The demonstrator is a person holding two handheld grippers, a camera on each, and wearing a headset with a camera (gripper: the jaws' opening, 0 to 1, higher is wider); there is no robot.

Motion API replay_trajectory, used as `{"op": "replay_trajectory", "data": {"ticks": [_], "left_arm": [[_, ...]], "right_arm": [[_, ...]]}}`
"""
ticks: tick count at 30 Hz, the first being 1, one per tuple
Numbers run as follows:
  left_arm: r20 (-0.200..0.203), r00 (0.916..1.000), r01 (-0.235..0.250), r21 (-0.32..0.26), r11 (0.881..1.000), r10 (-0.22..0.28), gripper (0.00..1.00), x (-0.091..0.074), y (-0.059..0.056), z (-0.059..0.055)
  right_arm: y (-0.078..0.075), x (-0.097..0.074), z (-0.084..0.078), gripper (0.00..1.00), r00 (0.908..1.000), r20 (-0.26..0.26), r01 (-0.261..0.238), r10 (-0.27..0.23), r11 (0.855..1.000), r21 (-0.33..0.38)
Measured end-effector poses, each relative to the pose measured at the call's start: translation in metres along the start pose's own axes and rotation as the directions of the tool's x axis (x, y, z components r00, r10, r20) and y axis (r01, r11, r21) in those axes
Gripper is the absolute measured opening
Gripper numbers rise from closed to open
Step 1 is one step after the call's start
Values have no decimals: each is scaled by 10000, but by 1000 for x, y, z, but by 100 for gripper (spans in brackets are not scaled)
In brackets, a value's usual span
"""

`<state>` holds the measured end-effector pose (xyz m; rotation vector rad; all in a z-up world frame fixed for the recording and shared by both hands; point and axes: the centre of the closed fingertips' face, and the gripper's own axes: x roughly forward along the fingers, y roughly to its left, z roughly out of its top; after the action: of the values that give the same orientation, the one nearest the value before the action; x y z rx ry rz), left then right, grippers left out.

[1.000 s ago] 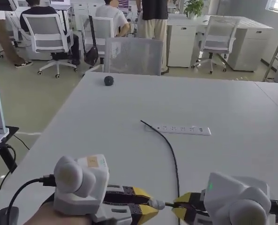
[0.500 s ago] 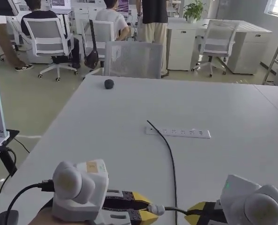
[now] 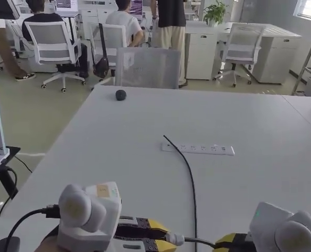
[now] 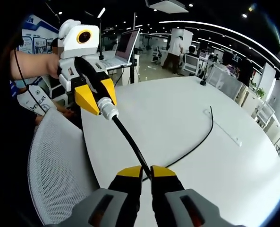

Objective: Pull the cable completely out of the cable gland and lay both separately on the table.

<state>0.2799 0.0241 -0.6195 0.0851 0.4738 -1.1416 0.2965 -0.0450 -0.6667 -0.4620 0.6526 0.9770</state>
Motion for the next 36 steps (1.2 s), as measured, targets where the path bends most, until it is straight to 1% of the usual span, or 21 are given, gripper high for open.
{"op": "replay_trajectory", "data": {"ticks": [2,4,6,7,9,12,14,15,16,18,20,22,26,30,32,33,34,36], "left_arm": [[-26,10000,23,15,10000,-23,15,0,0,-1],[-53,10000,1,50,10000,0,15,1,0,-1],[-37,10000,8,33,10000,-8,15,1,0,0],[-28,10000,12,34,10000,-12,15,1,1,0],[-43,10000,1,89,10000,-1,15,0,2,0],[1,10000,20,66,10000,-20,15,-1,2,1],[-3,10000,26,58,10000,-26,15,-1,3,1],[-4,10000,33,61,10000,-33,15,0,3,1],[-1,10000,41,80,10000,-41,15,0,3,1],[-4,10000,48,68,10000,-48,15,0,3,1],[14,10000,51,71,10000,-51,15,0,3,1],[38,10000,35,73,10000,-36,15,0,4,1],[66,10000,40,68,10000,-41,15,0,5,1],[60,10000,72,85,9999,-73,15,0,4,0],[103,9999,45,85,10000,-45,15,0,5,0],[120,9999,38,74,10000,-39,15,0,6,0],[122,9999,49,82,10000,-50,15,1,6,1],[186,9998,37,125,9999,-39,15,1,7,2]], "right_arm": [[-2,0,1,4,10000,61,66,-66,10000,-66],[-3,0,3,12,9999,107,130,-130,9999,-53],[-1,-1,6,17,9997,171,172,-168,9995,-283],[2,-1,9,18,9997,237,60,-50,9992,-405],[6,-2,17,19,9988,487,55,-14,9965,-829],[13,-4,36,18,9961,876,200,-43,9836,-1792],[17,-3,46,17,9939,1100,214,33,9747,-2224],[19,-1,49,17,9936,1125,206,62,9715,-2360],[23,2,53,16,9928,1170,73,252,9631,-2691],[27,7,54,15,9943,1003,-43,376,9497,-3130],[30,10,53,15,9947,917,-153,471,9471,-3204],[32,12,55,13,9943,910,-203,551,9378,-3465],[33,14,55,7,9937,906,-293,665,9318,-3619],[32,16,56,3,9936,861,-382,738,9328,-3584],[31,16,56,2,9935,894,-325,706,9278,-3717],[31,16,56,2,9934,905,-314,700,9275,-3725],[31,16,56,2,9933,893,-353,730,9295,-3671],[28,17,53,0,9950,779,-319,629,9366,-3490]]}}
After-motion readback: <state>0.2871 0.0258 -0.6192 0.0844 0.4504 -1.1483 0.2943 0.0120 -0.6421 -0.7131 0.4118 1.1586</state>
